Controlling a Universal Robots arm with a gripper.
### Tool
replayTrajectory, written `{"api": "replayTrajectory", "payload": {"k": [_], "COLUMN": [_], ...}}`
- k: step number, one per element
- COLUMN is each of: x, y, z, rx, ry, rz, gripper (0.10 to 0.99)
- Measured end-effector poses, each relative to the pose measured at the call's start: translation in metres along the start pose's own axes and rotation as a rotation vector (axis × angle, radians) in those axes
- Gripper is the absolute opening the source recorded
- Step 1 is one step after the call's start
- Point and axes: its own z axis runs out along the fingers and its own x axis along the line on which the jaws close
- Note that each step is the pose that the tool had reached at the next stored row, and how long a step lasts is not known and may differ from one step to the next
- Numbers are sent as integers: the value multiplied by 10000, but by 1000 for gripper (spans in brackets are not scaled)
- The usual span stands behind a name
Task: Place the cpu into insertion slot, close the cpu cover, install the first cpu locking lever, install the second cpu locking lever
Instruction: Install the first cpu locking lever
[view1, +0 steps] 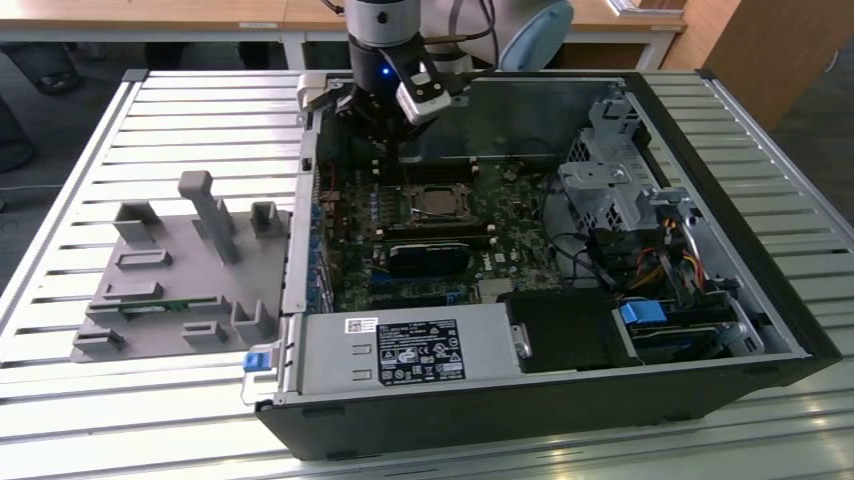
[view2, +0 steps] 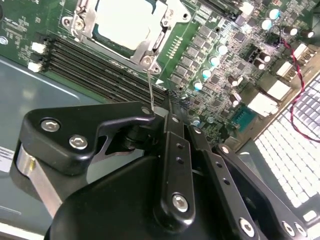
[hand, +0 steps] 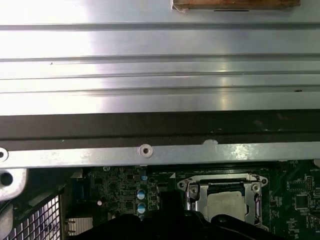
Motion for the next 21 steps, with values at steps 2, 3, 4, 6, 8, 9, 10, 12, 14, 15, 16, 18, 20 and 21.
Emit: {"api": "replayTrajectory", "payload": {"k": [2,3,4,6,8,9,10,12,14,15,16,18,20,21], "x": [-26,-38,-51,-82,-117,-131,-143,-165,-189,-201,-216,-238,-260,-272], "y": [1,2,3,4,6,6,7,8,9,10,11,12,13,13], "z": [2,2,3,5,6,7,8,9,10,10,11,13,14,15], "rx": [0,0,-1,-1,0,0,0,0,0,0,0,0,0,0], "ry": [0,0,0,0,1,1,1,1,2,1,2,1,2,2], "rz": [1,2,1,1,1,0,1,1,0,0,0,0,2,1], "gripper": [106,106,106,106,106,106,106,106,106,106,106,106,106,106]}}
